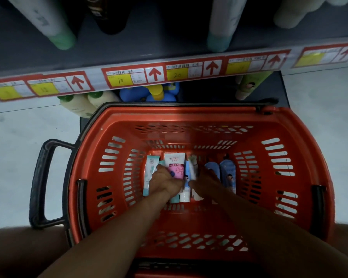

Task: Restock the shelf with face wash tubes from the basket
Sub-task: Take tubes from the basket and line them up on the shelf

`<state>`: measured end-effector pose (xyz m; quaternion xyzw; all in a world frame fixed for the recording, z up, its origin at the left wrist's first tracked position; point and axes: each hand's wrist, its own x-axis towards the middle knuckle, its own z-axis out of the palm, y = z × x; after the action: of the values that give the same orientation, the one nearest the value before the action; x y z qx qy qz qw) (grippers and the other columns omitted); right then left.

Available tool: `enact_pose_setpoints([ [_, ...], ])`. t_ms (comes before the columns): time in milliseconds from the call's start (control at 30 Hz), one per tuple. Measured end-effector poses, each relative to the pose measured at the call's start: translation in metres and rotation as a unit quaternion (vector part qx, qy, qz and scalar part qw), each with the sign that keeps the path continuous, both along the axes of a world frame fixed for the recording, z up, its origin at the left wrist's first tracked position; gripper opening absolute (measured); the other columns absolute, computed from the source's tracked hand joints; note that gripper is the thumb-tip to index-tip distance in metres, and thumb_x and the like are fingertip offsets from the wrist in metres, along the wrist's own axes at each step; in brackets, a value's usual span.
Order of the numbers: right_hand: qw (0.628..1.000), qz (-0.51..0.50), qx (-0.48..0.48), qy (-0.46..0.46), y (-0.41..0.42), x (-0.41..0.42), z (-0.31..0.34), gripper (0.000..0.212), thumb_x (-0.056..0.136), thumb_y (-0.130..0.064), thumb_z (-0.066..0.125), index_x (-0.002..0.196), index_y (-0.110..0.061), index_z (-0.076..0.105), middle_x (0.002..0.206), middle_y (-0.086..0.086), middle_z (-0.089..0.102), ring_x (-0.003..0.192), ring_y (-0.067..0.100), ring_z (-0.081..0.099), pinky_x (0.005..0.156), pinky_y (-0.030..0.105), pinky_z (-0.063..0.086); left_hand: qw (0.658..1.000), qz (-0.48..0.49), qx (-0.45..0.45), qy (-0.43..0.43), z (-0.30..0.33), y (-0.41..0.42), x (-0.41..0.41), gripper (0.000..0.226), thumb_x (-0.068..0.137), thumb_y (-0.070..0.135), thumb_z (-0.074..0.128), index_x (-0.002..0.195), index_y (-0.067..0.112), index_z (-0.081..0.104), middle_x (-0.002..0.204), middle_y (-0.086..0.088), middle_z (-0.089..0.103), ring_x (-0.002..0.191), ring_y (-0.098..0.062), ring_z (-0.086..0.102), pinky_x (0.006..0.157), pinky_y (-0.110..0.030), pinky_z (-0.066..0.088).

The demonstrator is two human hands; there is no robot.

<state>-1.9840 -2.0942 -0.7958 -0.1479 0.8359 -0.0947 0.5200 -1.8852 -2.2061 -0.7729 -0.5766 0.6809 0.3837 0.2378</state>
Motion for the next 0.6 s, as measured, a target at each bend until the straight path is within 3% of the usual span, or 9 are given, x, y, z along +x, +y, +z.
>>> enact_pose_setpoints([
  [100,0.997,-0.065,-0.031,0.0,0.0,-0.007,0.016,0.053,0.092,-0.031,0.068,0.137,-0.006,0.056,0.13,0.014,0.061,0.123,0.029,0.058,0.089,0.028,0.047,1.0,0.003,-0.006,0.013,0.01,-0.006,0.001,0.072,0.064,0.044,0.09,0.118,0.019,0.049,0.114,-0.003,0.065,0.107,-0.026,0.065,0.09,-0.037,0.058],
  [167,0.992,-0.112,-0.058,0.011,0.002,-0.007,0.025,0.04,0.086,-0.023,0.074,0.121,-0.005,0.066,0.104,0.007,0.068,0.104,0.023,0.067,0.078,0.026,0.051,1.0,0.005,-0.015,0.025,0.017,-0.008,0.003,0.07,0.065,0.044,0.091,0.115,0.019,0.048,0.114,-0.003,0.064,0.106,-0.025,0.065,0.086,-0.034,0.057],
  [267,0.978,-0.185,-0.095,0.017,0.007,-0.005,0.037,0.05,0.074,-0.022,0.083,0.117,-0.004,0.064,0.108,0.004,0.066,0.101,0.019,0.065,0.084,0.031,0.055,0.998,0.001,-0.038,0.042,0.028,-0.008,0.006,0.068,0.069,0.042,0.09,0.119,0.016,0.052,0.115,-0.005,0.065,0.108,-0.027,0.065,0.08,-0.03,0.051],
  [333,0.975,-0.2,-0.097,0.02,0.009,-0.004,0.051,0.042,0.075,-0.021,0.085,0.109,-0.007,0.065,0.104,0.006,0.067,0.095,0.018,0.063,0.082,0.031,0.054,0.997,0.005,-0.051,0.054,0.037,-0.008,0.01,0.068,0.068,0.042,0.09,0.12,0.015,0.054,0.115,-0.005,0.066,0.108,-0.027,0.065,0.077,-0.028,0.047],
  [467,0.969,-0.22,-0.111,0.016,0.015,-0.002,0.073,0.055,0.076,-0.011,0.083,0.125,-0.001,0.06,0.113,0.014,0.069,0.104,0.03,0.068,0.087,0.041,0.058,0.995,0.015,-0.062,0.072,0.056,-0.005,0.017,0.069,0.069,0.04,0.09,0.122,0.014,0.054,0.115,-0.006,0.068,0.107,-0.027,0.066,0.076,-0.028,0.048],
  [600,0.964,-0.213,-0.156,0.008,0.026,-0.002,0.096,0.048,0.076,-0.002,0.08,0.119,-0.01,0.063,0.094,0.005,0.069,0.088,0.024,0.07,0.076,0.04,0.061,0.993,0.023,-0.079,0.083,0.082,-0.001,0.024,0.073,0.067,0.045,0.089,0.122,0.014,0.052,0.115,-0.007,0.067,0.107,-0.029,0.067,0.085,-0.032,0.056],
])
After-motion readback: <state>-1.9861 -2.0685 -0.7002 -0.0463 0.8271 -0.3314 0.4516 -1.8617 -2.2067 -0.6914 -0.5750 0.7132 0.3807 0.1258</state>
